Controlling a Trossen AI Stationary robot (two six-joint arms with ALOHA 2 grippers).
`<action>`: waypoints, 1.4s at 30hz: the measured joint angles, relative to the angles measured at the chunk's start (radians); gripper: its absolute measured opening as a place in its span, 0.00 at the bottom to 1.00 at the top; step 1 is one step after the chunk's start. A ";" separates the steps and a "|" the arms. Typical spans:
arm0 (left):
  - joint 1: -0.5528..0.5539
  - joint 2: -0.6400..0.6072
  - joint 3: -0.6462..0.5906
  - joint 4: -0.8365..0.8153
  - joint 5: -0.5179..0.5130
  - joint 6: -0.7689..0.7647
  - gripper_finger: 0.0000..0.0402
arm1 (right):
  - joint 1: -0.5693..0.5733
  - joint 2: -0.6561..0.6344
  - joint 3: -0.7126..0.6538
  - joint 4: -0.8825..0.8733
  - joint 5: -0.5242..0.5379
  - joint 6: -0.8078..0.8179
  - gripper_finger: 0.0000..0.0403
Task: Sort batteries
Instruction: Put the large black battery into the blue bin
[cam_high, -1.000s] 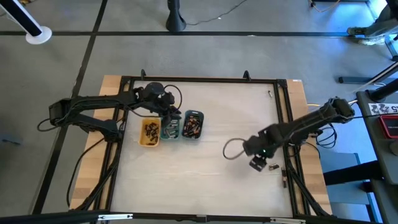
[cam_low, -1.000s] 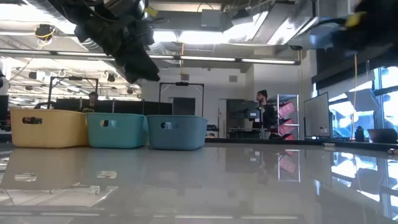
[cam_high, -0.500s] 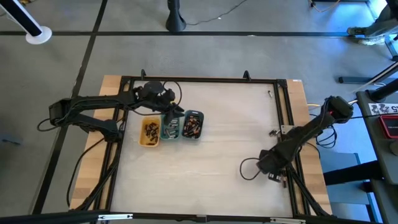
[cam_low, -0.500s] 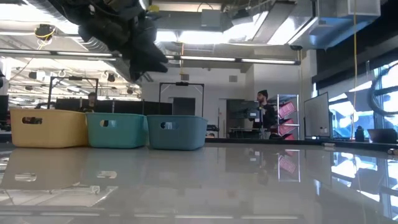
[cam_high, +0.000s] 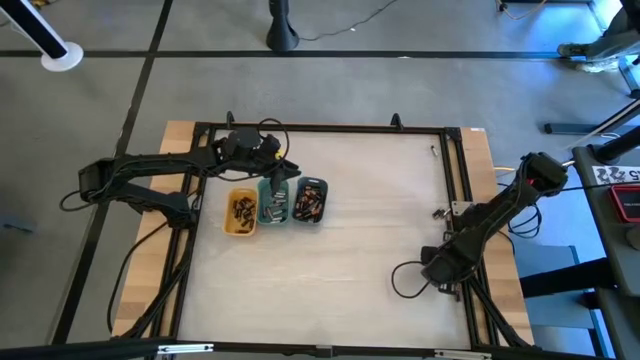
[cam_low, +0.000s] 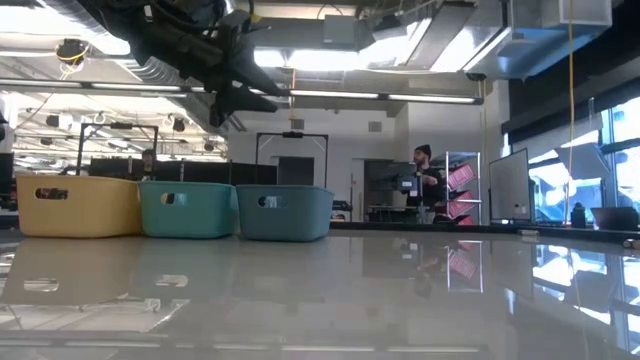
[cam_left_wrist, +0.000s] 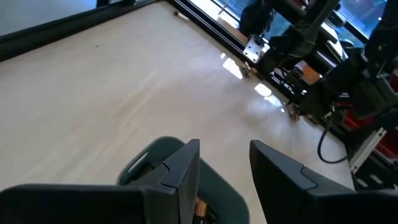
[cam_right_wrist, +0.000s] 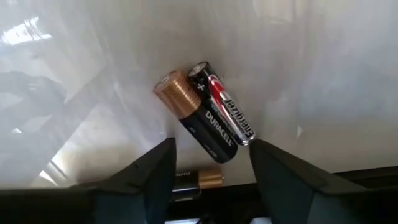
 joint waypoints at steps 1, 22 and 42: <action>0.000 0.000 0.000 0.000 -0.005 -0.005 0.32 | 0.000 0.000 -0.001 0.000 0.007 -0.010 0.50; -0.001 0.000 0.000 -0.012 -0.023 0.006 0.32 | -0.024 0.005 0.058 0.143 0.062 0.024 0.22; -0.002 0.000 0.000 -0.013 0.073 0.049 0.32 | -0.241 -0.021 0.060 0.362 0.055 0.116 0.09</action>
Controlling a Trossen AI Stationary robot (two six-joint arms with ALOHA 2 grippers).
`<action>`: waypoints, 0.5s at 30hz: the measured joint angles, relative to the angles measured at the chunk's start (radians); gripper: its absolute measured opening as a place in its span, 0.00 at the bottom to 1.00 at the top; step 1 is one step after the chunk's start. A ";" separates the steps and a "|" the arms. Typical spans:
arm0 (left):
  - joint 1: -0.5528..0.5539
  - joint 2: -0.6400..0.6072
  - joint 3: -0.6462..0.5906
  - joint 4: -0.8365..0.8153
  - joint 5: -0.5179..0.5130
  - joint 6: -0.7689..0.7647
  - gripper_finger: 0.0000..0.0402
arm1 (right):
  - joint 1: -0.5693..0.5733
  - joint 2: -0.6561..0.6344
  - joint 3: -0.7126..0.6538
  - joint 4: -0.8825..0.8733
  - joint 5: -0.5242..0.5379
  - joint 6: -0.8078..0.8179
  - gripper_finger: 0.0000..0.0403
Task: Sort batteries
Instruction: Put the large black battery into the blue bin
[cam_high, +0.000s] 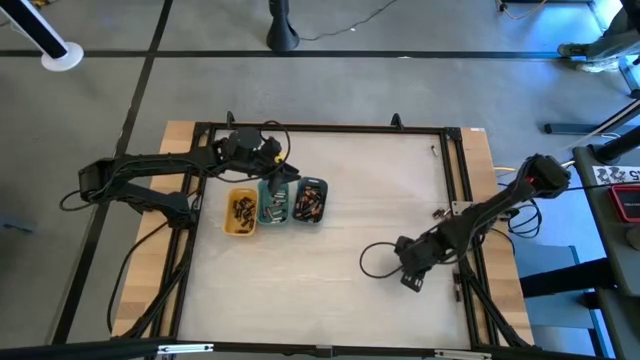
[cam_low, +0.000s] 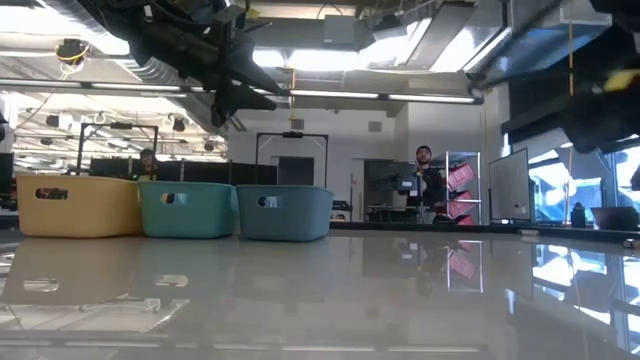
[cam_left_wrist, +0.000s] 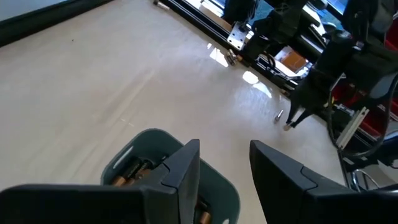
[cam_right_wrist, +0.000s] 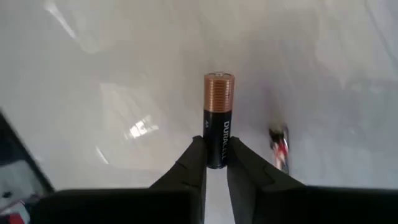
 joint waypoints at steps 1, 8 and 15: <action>0.000 0.000 0.000 -0.003 0.000 0.000 0.32 | -0.007 -0.010 0.000 0.014 0.012 0.000 0.09; -0.022 0.000 0.000 -0.020 0.002 0.006 0.32 | -0.092 -0.088 0.000 0.110 0.135 -0.048 0.09; -0.071 0.000 -0.002 0.038 0.066 0.034 0.32 | -0.243 -0.112 0.000 0.299 0.184 -0.157 0.09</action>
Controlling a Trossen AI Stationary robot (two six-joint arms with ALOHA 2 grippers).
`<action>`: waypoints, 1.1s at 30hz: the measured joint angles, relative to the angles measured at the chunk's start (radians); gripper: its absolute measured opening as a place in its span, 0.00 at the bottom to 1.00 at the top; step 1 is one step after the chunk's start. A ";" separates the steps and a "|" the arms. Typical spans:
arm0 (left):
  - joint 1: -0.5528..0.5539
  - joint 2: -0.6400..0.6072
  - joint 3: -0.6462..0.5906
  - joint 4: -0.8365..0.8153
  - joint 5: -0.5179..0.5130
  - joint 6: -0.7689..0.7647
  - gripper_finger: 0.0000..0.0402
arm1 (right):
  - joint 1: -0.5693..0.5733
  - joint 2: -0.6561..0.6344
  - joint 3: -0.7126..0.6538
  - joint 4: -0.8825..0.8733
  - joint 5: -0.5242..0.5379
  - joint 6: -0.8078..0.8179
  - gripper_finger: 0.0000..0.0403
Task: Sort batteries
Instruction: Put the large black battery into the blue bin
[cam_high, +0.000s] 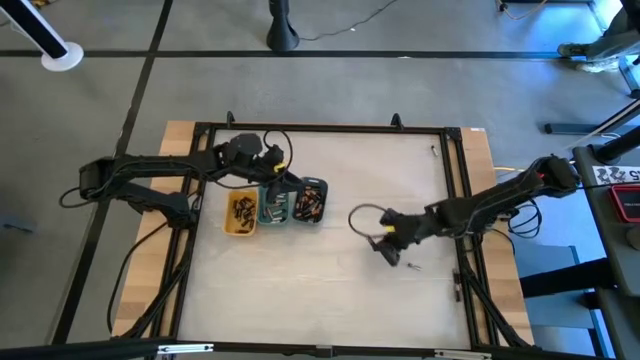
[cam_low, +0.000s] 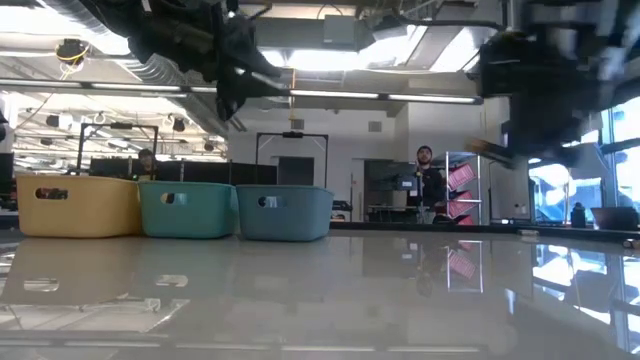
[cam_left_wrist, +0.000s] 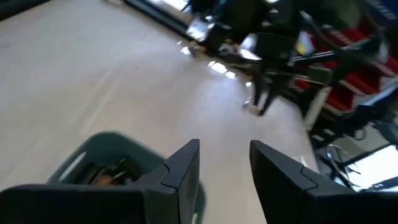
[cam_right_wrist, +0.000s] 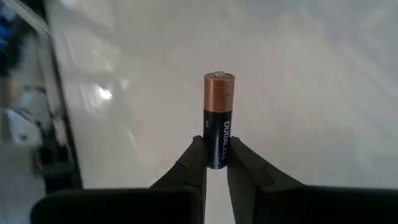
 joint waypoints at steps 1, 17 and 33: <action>-0.007 0.001 -0.001 0.019 0.007 -0.001 0.32 | -0.024 0.000 0.000 0.032 -0.001 -0.020 0.09; -0.080 0.214 -0.002 0.550 0.085 -0.255 0.32 | -0.368 0.007 0.000 0.486 -0.079 -0.252 0.09; -0.058 0.374 -0.001 0.883 0.076 -0.439 0.32 | -0.407 0.039 0.000 0.766 -0.150 -0.202 0.09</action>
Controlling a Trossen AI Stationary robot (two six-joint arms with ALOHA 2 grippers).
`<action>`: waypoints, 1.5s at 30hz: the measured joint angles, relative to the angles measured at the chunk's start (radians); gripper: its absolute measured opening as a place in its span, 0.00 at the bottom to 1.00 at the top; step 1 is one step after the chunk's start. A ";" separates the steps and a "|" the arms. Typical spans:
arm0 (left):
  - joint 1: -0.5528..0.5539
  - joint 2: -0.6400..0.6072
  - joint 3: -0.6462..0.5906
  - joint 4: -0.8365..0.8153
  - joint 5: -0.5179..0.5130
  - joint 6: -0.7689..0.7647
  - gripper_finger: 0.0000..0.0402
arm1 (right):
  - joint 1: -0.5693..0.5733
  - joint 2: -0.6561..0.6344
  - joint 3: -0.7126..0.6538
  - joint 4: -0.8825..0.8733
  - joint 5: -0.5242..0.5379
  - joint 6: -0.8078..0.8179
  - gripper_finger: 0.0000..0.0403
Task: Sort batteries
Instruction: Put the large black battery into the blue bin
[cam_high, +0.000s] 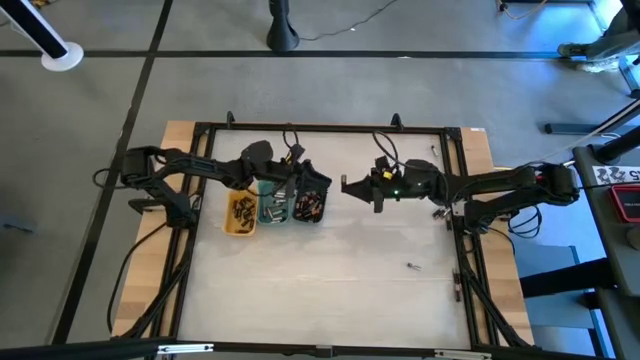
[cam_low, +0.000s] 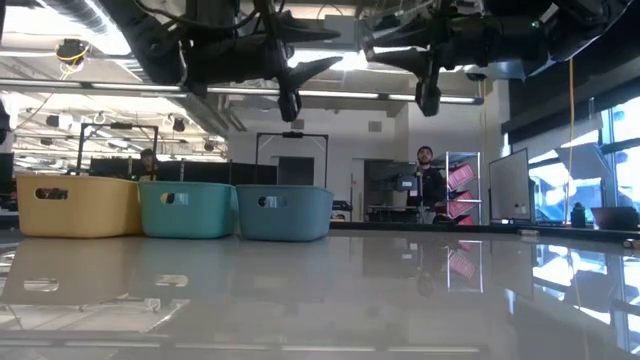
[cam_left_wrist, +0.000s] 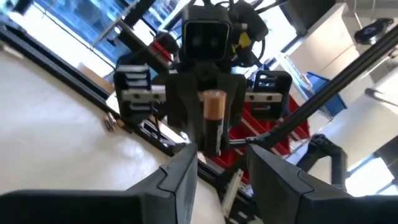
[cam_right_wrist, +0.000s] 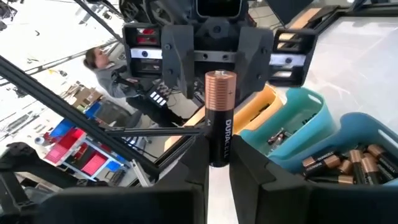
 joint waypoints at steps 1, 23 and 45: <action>0.000 0.000 0.003 0.000 -0.004 0.017 0.32 | 0.000 0.000 0.000 0.001 0.000 0.000 0.09; -0.038 0.093 0.112 -0.003 -0.068 0.136 0.32 | 0.000 0.007 0.000 -0.004 -0.027 -0.002 0.09; -0.048 0.146 0.173 -0.025 -0.061 0.177 0.18 | 0.000 0.006 0.000 -0.005 -0.027 -0.006 0.09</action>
